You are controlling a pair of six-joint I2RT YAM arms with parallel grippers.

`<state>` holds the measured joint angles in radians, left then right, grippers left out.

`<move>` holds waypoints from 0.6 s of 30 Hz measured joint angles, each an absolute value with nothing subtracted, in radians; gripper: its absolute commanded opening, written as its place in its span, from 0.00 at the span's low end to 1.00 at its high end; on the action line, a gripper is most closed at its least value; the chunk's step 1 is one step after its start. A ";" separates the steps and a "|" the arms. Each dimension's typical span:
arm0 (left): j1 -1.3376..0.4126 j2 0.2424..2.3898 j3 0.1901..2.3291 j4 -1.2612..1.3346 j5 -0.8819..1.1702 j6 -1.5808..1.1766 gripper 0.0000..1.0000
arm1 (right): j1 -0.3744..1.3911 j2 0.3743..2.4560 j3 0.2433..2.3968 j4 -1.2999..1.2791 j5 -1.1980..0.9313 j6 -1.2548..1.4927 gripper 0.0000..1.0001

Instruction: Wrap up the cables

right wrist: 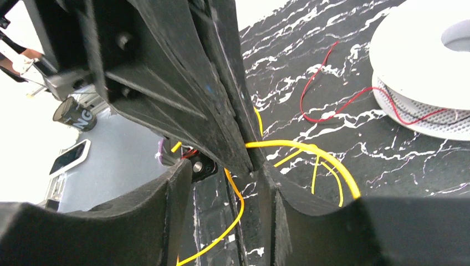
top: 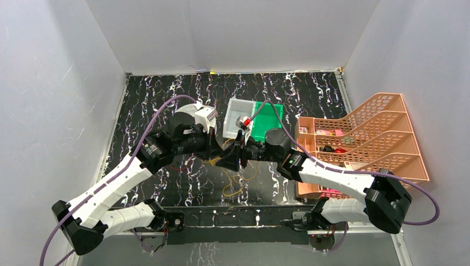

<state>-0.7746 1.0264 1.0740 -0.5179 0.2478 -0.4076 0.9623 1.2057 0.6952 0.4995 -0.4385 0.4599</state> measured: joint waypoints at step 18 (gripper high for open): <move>-0.775 1.026 1.074 -0.488 0.288 -0.443 0.00 | 0.963 1.217 0.642 0.538 -0.503 0.468 0.00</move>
